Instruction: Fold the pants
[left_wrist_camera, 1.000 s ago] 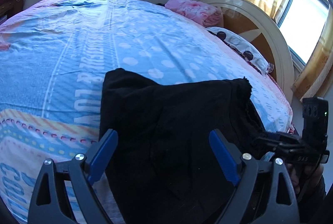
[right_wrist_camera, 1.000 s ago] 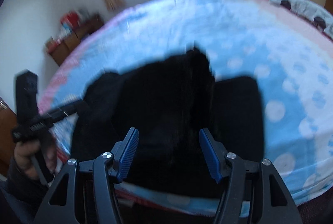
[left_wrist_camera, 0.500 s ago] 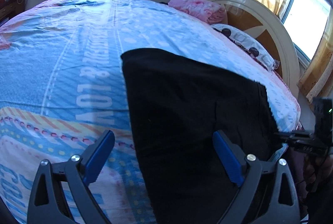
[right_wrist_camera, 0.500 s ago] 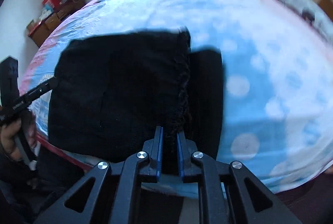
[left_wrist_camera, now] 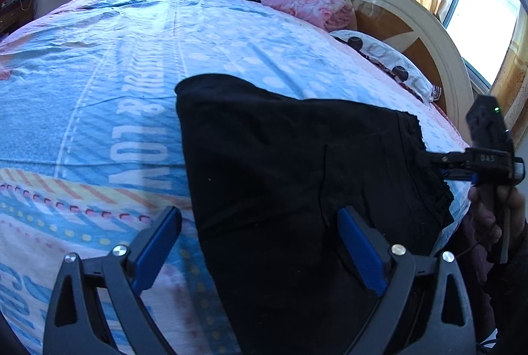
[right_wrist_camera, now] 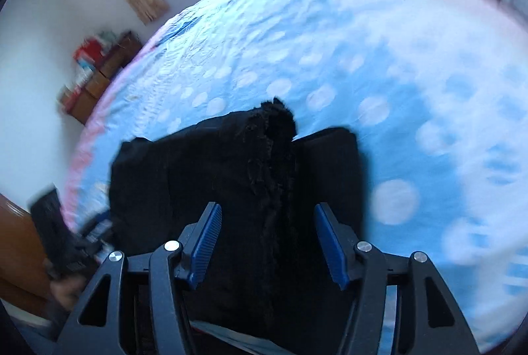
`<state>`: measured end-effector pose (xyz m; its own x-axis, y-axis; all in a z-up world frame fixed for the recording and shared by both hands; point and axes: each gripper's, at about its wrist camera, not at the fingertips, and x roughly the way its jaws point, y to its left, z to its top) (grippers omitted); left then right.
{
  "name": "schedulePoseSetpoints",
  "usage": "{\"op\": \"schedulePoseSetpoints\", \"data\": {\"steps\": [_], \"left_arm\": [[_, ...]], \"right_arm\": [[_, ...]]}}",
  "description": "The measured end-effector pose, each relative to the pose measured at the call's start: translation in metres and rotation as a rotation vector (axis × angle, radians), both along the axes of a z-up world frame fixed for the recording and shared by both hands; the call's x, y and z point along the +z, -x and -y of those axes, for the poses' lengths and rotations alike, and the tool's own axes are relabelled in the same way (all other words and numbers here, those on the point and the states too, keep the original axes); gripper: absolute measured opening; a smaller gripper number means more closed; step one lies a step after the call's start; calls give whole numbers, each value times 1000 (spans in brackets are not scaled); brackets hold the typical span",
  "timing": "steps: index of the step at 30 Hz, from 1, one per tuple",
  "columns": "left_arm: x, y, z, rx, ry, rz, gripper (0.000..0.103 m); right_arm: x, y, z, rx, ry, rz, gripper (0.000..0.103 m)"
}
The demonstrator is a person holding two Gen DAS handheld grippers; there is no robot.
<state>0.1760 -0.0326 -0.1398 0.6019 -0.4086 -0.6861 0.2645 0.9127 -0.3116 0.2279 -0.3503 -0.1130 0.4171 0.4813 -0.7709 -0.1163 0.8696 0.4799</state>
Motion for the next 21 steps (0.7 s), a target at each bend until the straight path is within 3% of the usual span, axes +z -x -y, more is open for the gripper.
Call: {"op": "schedulePoseSetpoints", "data": {"steps": [3, 5, 6, 10, 14, 17, 19, 21], "left_arm": [[1, 1, -1, 8, -14, 4, 97], [2, 2, -1, 13, -22, 14, 97], [3, 2, -1, 16, -24, 21, 97], [4, -2, 3, 25, -53, 42, 100], [-2, -13, 10, 16, -89, 34, 100], [11, -20, 14, 12, -143, 85, 100], [24, -28, 16, 17, -195, 144, 103], [36, -41, 15, 42, -247, 206, 103]], "right_arm": [[-4, 4, -16, 54, 10, 14, 26], [7, 13, -22, 69, 21, 63, 11], [14, 17, -22, 68, 7, 81, 9], [41, 41, -7, 29, 27, 155, 9], [2, 34, 12, -28, 102, 52, 9], [-12, 32, 22, -77, 12, 38, 13], [-5, 34, 23, -81, 14, 45, 29], [2, 36, 20, -83, 72, 60, 36]]}}
